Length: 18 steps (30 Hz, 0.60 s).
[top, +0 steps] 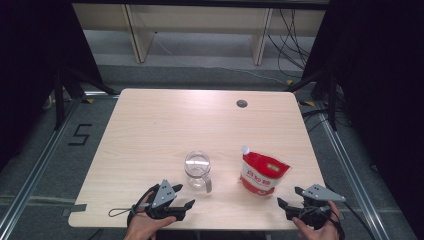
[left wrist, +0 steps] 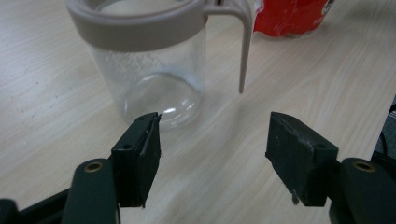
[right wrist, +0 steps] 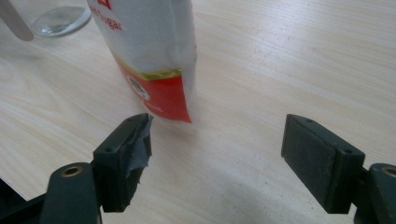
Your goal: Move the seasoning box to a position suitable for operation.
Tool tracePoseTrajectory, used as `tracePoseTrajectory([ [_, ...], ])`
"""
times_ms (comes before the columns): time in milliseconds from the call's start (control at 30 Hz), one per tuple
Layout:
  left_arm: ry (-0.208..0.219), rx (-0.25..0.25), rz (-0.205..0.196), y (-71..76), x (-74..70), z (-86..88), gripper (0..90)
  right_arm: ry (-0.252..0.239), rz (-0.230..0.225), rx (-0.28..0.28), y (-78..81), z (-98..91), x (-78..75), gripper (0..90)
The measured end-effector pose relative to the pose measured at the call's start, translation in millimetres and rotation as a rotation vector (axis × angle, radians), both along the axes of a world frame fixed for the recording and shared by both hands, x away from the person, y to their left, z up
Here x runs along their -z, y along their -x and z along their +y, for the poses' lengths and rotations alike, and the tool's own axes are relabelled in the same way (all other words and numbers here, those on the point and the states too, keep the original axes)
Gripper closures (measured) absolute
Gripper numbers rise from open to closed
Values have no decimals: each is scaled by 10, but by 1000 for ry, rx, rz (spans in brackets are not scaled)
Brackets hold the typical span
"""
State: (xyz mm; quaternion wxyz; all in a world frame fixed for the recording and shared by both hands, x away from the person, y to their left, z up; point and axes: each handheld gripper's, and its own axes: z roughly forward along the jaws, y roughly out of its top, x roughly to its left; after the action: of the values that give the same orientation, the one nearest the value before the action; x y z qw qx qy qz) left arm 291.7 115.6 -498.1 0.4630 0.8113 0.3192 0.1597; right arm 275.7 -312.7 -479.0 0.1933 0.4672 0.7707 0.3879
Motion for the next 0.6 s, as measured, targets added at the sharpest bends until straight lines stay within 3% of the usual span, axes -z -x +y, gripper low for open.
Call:
tracePoseTrajectory([
  [133,5,6,-28,-17,-20,-90,381,-1,21,9,21,21,-15,250],
  [233,6,15,-39,-49,-34,-203,442,9,-3,7,13,10,-12,251],
  [267,24,12,-35,-75,-22,-294,451,37,-39,-11,-9,-16,-8,250],
  [300,11,12,-42,-97,-17,-322,462,39,-42,-9,-8,-19,-8,250],
  [400,9,18,-38,-147,-8,-391,507,32,-38,-12,-8,-23,-8,251],
  [467,27,19,-26,-172,15,-469,544,-6,11,15,21,7,-6,253],
  [600,15,23,-38,-214,33,-589,601,2,-5,4,8,-4,-1,254],
])
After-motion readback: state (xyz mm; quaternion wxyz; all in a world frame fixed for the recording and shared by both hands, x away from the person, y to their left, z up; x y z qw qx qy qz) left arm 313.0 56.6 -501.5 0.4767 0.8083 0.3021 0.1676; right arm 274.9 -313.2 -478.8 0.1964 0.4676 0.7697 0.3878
